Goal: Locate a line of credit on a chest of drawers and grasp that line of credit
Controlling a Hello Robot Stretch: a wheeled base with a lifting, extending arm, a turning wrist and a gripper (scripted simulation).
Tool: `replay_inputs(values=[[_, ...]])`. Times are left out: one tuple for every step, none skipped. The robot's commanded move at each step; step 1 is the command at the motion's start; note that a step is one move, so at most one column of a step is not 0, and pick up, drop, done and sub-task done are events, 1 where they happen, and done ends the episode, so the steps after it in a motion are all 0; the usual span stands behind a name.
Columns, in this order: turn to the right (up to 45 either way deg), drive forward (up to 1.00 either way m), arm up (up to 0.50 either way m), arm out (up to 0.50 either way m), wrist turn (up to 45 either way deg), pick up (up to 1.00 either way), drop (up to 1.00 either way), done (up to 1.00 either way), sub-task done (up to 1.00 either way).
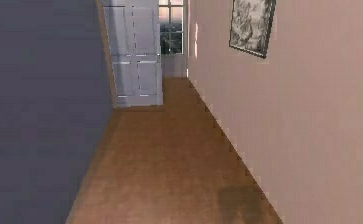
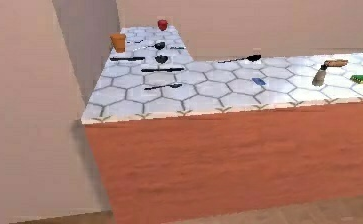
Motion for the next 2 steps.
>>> replay_inputs(values=[[0.0,1.00,0.00,0.00,0.0,0.00,0.00,0.00,0.00],[0.0,1.00,0.00,0.00,0.0,0.00,0.00,0.00,0.00]])
